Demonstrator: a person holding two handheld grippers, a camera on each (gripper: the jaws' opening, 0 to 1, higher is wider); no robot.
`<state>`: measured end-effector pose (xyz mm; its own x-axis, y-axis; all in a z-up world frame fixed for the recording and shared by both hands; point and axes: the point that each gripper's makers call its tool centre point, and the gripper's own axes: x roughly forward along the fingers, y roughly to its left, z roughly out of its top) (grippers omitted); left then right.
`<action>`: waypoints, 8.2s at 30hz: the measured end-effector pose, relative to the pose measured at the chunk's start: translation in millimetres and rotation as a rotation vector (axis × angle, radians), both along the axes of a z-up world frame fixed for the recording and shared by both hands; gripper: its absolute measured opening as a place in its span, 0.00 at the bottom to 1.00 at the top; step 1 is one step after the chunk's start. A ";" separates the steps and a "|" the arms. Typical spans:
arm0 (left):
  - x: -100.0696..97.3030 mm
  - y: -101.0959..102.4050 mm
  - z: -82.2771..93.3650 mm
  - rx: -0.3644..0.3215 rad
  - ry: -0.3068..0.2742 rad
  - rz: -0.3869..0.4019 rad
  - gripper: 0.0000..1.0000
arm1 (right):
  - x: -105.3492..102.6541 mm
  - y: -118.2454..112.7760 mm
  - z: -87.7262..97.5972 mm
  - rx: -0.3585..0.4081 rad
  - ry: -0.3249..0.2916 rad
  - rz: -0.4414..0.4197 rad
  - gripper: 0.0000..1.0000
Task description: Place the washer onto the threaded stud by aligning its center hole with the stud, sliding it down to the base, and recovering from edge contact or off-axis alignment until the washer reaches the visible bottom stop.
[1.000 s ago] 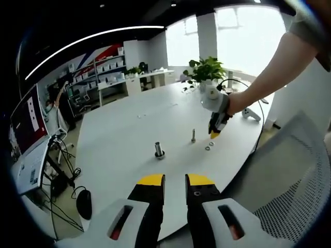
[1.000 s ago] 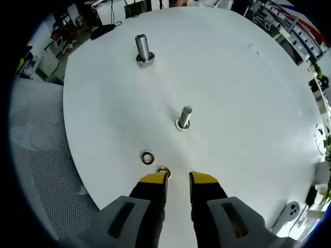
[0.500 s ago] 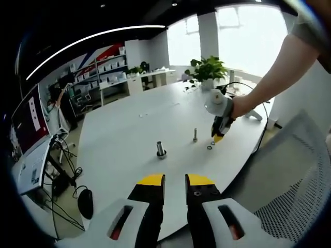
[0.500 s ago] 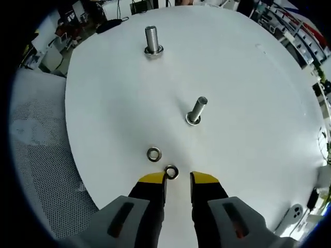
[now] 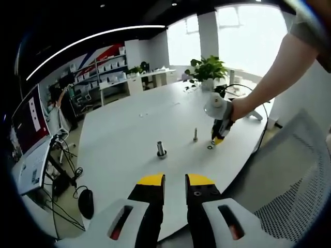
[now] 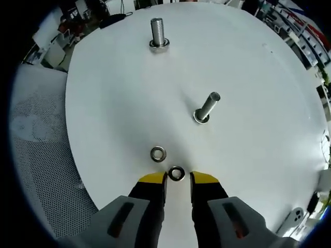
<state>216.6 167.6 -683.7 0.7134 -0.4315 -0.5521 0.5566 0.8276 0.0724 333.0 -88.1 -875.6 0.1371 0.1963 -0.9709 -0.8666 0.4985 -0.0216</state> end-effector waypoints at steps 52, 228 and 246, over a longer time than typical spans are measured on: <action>0.2 1.2 -3.7 0.015 0.012 0.003 0.13 | 0.1 -1.9 -0.9 -0.068 -0.009 0.036 0.15; -2.8 -8.4 0.9 -0.001 -0.009 -0.053 0.13 | 3.6 27.3 19.7 0.017 -0.018 0.026 0.20; -3.0 -9.1 1.8 0.001 -0.016 -0.058 0.12 | -9.8 30.9 4.2 0.019 0.019 0.018 0.21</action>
